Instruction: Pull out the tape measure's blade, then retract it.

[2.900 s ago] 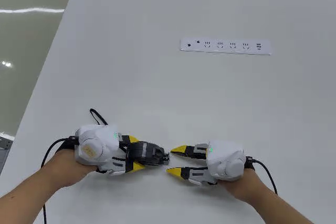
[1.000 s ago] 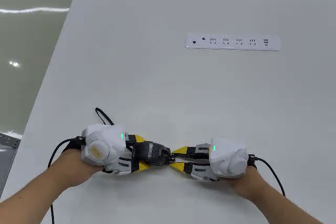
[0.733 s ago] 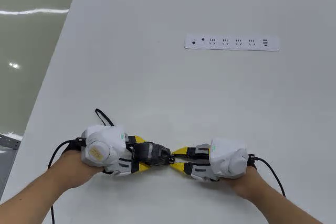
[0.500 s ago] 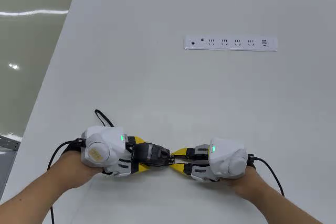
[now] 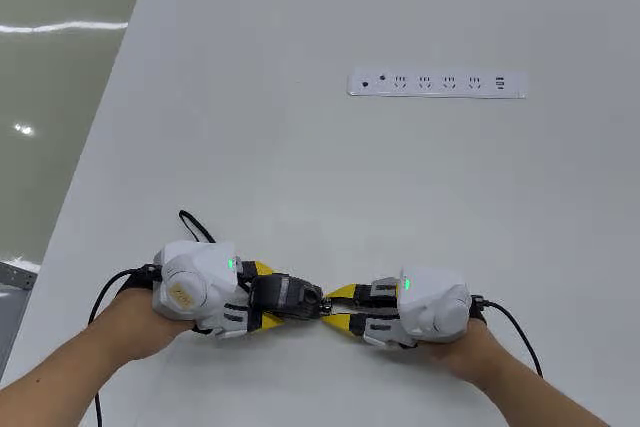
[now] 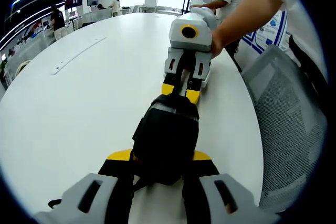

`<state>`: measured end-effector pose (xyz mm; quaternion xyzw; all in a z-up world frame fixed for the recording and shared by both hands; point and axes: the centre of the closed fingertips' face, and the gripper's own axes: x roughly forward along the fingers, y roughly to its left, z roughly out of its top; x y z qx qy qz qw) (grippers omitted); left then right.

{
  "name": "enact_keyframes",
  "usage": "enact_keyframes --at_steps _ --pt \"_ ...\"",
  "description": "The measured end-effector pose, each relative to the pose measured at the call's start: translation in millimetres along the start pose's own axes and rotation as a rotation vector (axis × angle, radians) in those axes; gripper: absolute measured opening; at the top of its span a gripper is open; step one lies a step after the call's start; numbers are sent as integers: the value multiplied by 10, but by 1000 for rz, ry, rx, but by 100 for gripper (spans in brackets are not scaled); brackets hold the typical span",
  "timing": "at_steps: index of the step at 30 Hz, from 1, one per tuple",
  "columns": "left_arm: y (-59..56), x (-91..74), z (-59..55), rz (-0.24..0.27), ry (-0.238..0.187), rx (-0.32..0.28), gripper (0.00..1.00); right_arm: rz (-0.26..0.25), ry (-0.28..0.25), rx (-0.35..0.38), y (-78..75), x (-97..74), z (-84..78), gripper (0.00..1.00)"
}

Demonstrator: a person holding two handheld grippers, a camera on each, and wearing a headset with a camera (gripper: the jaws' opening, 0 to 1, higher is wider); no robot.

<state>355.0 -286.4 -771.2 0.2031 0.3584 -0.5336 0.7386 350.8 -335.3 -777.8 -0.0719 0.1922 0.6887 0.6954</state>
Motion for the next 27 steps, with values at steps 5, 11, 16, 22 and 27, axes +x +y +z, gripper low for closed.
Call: enact_keyframes --at_steps 5,11,16,22,27 --pt "-1 -1 1 -1 0 1 32 -5 0 -3 1 -15 -8 11" --pt "-3 2 3 -2 -2 1 32 -8 0 1 -3 -41 -24 11" --pt "-3 3 2 -2 -3 -2 32 -11 -2 2 -5 -77 -36 11" --pt "-2 6 -2 -2 -2 -2 32 -14 -2 10 -10 -125 -49 11" --pt "-5 5 5 -1 -2 -1 32 -18 -3 12 -12 -147 -61 11"
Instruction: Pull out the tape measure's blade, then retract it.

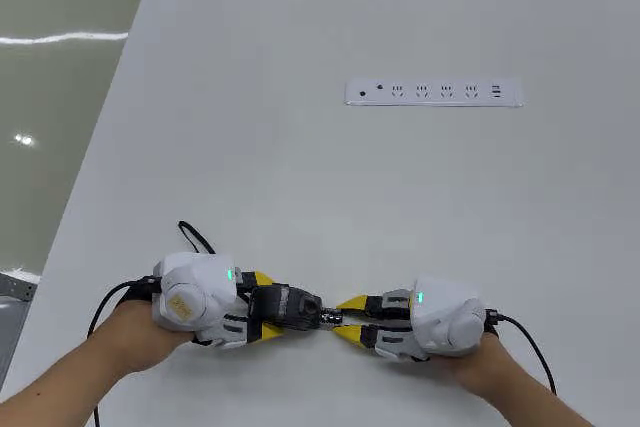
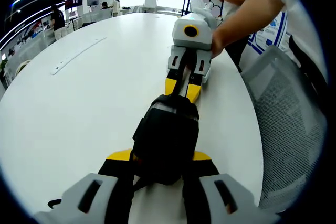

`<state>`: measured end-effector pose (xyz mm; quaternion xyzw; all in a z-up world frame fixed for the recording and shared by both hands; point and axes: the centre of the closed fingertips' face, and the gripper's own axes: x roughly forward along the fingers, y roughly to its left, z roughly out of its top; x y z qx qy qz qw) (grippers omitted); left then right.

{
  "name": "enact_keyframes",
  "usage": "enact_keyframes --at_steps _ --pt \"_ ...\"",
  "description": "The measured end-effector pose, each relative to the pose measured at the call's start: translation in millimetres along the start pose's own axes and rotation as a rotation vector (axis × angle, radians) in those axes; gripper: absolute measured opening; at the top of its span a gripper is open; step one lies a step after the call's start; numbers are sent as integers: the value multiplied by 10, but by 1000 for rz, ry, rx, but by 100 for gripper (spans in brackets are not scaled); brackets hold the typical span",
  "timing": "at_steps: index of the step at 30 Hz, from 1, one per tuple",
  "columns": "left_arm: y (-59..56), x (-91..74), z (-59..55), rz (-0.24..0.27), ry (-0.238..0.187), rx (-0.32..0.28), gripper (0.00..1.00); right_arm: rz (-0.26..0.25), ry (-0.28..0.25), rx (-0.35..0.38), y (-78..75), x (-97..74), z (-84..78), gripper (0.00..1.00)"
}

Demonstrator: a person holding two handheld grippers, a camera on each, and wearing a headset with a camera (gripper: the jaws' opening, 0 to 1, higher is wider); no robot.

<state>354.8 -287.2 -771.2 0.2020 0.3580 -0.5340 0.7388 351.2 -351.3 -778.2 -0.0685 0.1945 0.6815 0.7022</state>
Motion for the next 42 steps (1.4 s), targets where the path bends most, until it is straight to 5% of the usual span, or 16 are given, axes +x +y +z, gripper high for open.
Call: enact_keyframes --at_steps 42 --pt "-6 5 8 1 2 2 32 -24 -4 26 2 -296 -102 10"
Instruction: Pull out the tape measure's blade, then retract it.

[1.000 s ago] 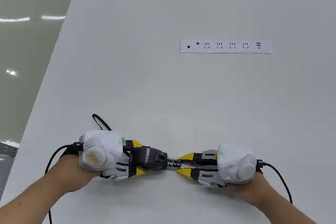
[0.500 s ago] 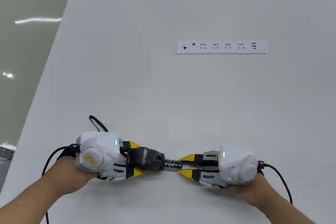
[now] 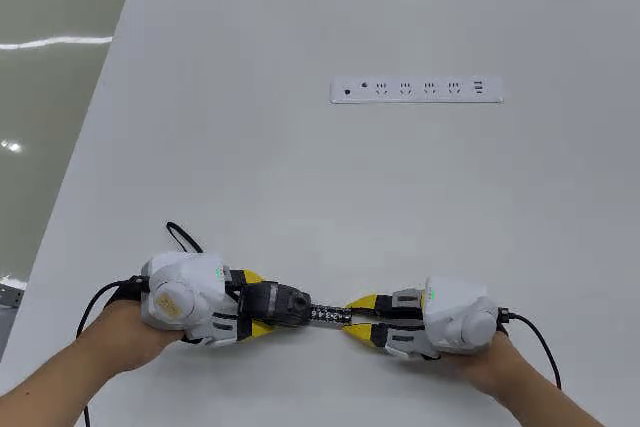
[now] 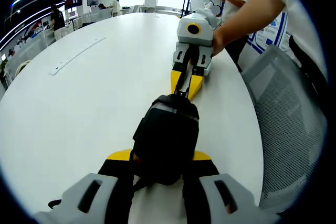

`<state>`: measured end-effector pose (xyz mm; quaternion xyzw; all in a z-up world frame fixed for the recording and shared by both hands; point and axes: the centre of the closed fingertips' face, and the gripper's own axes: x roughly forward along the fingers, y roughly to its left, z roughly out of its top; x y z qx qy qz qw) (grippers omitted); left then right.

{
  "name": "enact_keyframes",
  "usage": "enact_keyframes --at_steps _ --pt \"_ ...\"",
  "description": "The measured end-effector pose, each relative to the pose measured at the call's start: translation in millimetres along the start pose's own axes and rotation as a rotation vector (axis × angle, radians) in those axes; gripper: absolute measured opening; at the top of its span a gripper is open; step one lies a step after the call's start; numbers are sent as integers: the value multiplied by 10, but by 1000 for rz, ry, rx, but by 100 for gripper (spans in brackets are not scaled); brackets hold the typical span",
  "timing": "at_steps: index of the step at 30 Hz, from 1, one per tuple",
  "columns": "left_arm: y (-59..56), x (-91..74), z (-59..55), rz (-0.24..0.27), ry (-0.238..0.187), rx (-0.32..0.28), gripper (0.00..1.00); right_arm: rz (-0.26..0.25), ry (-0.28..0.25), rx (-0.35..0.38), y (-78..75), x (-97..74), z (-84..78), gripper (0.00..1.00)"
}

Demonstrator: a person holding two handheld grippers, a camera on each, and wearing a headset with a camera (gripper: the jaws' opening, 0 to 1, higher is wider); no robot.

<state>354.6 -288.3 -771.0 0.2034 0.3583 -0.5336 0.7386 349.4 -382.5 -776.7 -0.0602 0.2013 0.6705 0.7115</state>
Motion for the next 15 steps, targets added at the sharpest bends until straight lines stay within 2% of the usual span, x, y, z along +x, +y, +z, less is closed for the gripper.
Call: enact_keyframes --at_steps 15 --pt "1 8 2 2 -4 -5 32 -10 -3 11 -21 -72 -18 10"
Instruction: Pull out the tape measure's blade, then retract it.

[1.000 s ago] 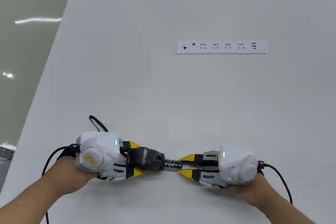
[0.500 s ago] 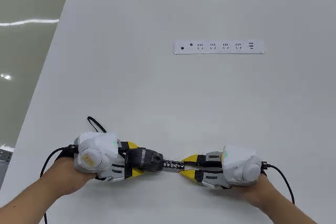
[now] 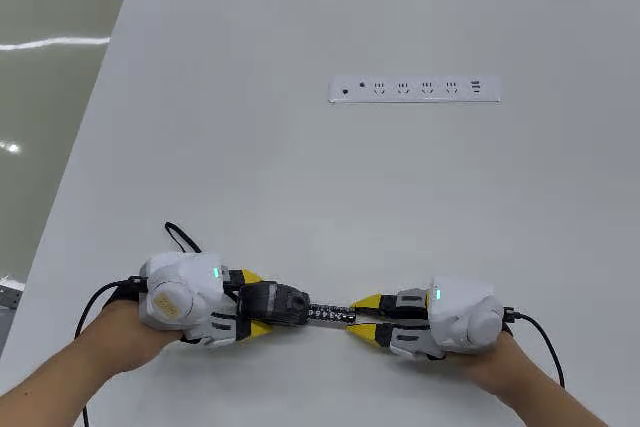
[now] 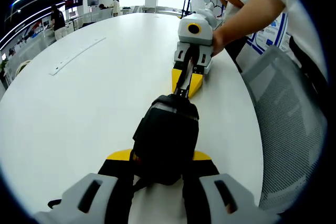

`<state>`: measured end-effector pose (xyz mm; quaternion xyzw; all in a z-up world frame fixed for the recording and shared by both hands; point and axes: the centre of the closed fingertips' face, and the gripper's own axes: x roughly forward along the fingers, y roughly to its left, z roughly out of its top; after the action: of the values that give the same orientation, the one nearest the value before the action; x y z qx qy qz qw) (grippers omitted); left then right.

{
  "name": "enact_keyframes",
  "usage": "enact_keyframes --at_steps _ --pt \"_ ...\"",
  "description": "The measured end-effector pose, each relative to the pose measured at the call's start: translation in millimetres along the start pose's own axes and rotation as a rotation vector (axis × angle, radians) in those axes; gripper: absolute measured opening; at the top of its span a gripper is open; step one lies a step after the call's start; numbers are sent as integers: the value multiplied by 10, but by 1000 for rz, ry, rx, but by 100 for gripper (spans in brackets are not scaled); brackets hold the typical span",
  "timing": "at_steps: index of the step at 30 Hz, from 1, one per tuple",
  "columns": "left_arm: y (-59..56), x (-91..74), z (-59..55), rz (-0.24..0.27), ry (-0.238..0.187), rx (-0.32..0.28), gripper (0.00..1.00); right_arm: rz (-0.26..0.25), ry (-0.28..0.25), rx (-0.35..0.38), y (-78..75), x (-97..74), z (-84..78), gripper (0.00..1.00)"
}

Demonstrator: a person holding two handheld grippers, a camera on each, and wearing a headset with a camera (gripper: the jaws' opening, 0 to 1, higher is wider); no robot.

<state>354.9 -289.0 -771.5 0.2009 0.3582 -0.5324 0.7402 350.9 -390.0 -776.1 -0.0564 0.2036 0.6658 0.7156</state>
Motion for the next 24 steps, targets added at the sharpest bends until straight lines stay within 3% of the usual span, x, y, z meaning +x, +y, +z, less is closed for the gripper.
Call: enact_keyframes --at_steps 24 --pt "-9 5 4 3 2 1 32 -12 -2 9 0 -146 -66 10"
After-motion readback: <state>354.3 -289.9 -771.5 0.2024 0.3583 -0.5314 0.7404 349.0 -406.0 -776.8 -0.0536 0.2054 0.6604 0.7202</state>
